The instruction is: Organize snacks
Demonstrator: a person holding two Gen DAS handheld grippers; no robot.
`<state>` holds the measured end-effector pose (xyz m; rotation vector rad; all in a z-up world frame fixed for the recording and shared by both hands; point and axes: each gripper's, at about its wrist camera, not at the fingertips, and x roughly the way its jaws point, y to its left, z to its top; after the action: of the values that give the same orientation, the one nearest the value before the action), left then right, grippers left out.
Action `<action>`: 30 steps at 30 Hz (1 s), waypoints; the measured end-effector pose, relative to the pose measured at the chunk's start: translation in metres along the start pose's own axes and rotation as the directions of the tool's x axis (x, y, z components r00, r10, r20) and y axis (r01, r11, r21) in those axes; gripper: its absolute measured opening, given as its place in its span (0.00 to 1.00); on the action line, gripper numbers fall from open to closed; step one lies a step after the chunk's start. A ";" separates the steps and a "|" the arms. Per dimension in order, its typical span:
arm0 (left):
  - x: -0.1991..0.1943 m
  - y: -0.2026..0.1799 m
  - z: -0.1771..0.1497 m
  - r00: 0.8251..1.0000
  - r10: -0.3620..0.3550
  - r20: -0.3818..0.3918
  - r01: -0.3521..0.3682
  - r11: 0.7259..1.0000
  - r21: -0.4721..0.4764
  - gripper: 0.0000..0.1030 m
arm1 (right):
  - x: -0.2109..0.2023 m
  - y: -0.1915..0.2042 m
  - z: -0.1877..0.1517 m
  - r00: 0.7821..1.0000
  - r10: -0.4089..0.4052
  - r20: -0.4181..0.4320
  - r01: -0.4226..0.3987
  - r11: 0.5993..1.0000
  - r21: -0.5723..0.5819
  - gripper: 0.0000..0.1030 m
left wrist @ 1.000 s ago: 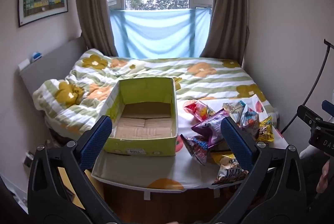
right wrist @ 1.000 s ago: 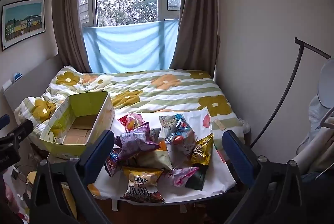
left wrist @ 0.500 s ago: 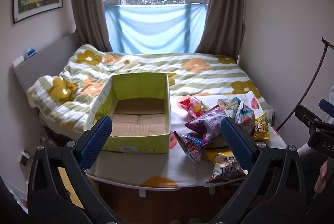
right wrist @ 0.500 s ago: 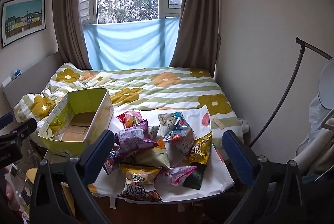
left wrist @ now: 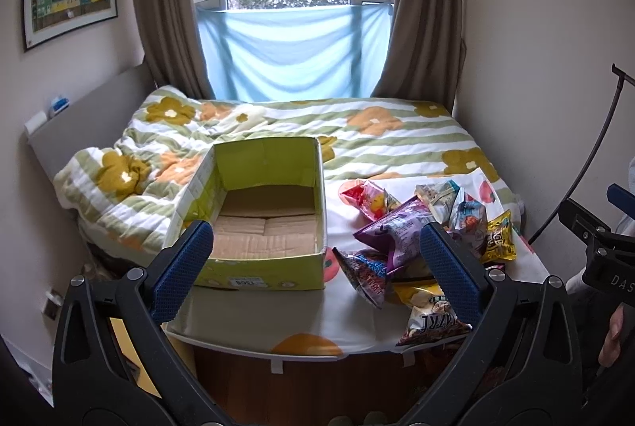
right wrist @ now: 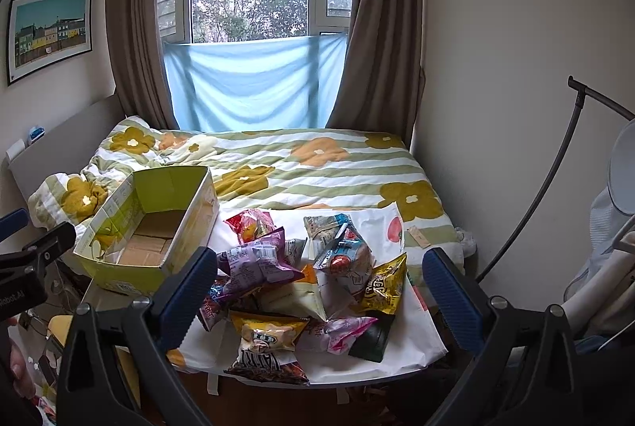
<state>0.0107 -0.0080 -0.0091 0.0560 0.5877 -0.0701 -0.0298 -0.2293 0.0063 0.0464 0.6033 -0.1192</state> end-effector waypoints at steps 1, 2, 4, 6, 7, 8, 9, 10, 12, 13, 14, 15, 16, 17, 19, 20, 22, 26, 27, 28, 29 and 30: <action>0.001 -0.001 0.001 1.000 0.000 -0.001 0.000 1.000 0.001 1.00 | 0.000 0.000 0.000 1.000 0.001 0.000 -0.001 1.000 0.000 1.00; 0.001 -0.001 0.001 1.000 -0.003 -0.002 0.003 1.000 0.001 1.00 | 0.000 0.000 -0.001 1.000 0.000 -0.001 0.000 1.000 -0.001 1.00; 0.001 -0.002 0.001 1.000 -0.006 -0.005 0.006 1.000 0.002 1.00 | -0.001 0.001 0.000 1.000 -0.003 0.002 0.003 1.000 -0.002 1.00; 0.002 -0.004 0.003 1.000 -0.009 -0.006 0.009 1.000 0.006 1.00 | -0.002 0.001 -0.001 1.000 -0.005 0.003 0.005 1.000 -0.003 1.00; 0.001 -0.004 0.003 1.000 -0.009 -0.006 0.009 1.000 0.007 1.00 | -0.002 0.000 -0.001 1.000 -0.002 0.003 0.002 1.000 -0.002 1.00; 0.001 -0.004 0.003 1.000 -0.010 -0.006 0.010 1.000 0.007 1.00 | -0.002 0.000 -0.001 1.000 -0.002 0.003 0.002 1.000 -0.003 1.00; 0.001 -0.005 0.004 1.000 -0.010 -0.005 0.010 1.000 0.009 1.00 | -0.002 0.000 -0.002 1.000 -0.002 0.005 0.002 1.000 -0.003 1.00; 0.001 -0.005 0.004 1.000 -0.011 -0.004 0.011 1.000 0.011 1.00 | -0.001 0.000 -0.001 1.000 -0.001 0.004 0.001 1.000 -0.001 1.00; 0.001 -0.005 0.005 1.000 -0.010 -0.003 0.010 1.000 0.012 1.00 | -0.001 -0.001 -0.001 1.000 0.001 0.005 -0.001 1.000 -0.002 1.00; 0.001 -0.006 0.005 1.000 -0.010 -0.003 0.010 1.000 0.011 1.00 | -0.002 0.000 -0.001 1.000 -0.002 0.006 0.002 1.000 -0.003 1.00; 0.001 -0.006 0.005 1.000 -0.012 -0.005 0.012 1.000 0.010 1.00 | -0.002 0.000 -0.001 1.000 -0.002 0.005 0.002 1.000 -0.003 1.00; 0.002 -0.006 0.005 1.000 -0.015 -0.007 0.015 1.000 0.009 1.00 | -0.001 0.000 -0.001 1.000 -0.001 0.005 0.001 1.000 -0.004 1.00; 0.002 -0.006 0.005 1.000 -0.016 -0.010 0.017 1.000 0.010 1.00 | -0.002 0.000 -0.001 1.000 -0.001 0.005 0.001 1.000 -0.004 1.00; 0.002 -0.007 0.006 1.000 -0.018 -0.013 0.018 1.000 0.011 1.00 | -0.002 0.000 -0.001 1.000 -0.003 0.004 0.003 1.000 -0.005 1.00; 0.003 -0.007 0.006 1.000 -0.021 -0.015 0.021 1.000 0.014 1.00 | -0.002 -0.002 0.000 1.000 -0.003 0.001 0.003 1.000 -0.010 1.00; 0.003 -0.007 0.007 1.000 -0.022 -0.015 0.022 1.000 0.014 1.00 | -0.002 -0.003 0.000 1.000 -0.003 0.000 0.003 1.000 -0.011 1.00; 0.003 -0.008 0.007 1.000 -0.024 -0.016 0.024 1.000 0.015 1.00 | -0.003 -0.003 0.001 1.000 -0.003 0.000 0.003 1.000 -0.010 1.00; 0.003 -0.009 0.008 1.000 -0.023 -0.014 0.024 1.000 0.015 1.00 | -0.003 -0.004 0.002 1.000 -0.004 0.003 0.004 1.000 -0.012 1.00; 0.003 -0.009 0.008 1.000 -0.022 -0.011 0.022 1.000 0.013 1.00 | -0.003 -0.005 0.002 1.000 -0.004 0.004 0.004 1.000 -0.011 1.00; 0.002 -0.010 0.009 1.000 -0.025 -0.009 0.025 1.000 0.012 1.00 | -0.003 -0.004 0.002 1.000 -0.004 0.003 0.004 1.000 -0.011 1.00; 0.001 -0.011 0.010 1.000 -0.028 -0.005 0.028 1.000 0.013 1.00 | -0.003 -0.003 0.002 1.000 -0.005 0.004 0.005 1.000 -0.011 1.00; 0.001 -0.012 0.010 1.000 -0.026 -0.003 0.026 1.000 0.017 1.00 | -0.003 -0.004 0.002 1.000 -0.006 0.004 0.006 1.000 -0.011 1.00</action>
<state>0.0157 -0.0211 -0.0017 0.0653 0.5907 -0.1000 -0.0318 -0.2329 0.0098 0.0338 0.6002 -0.1215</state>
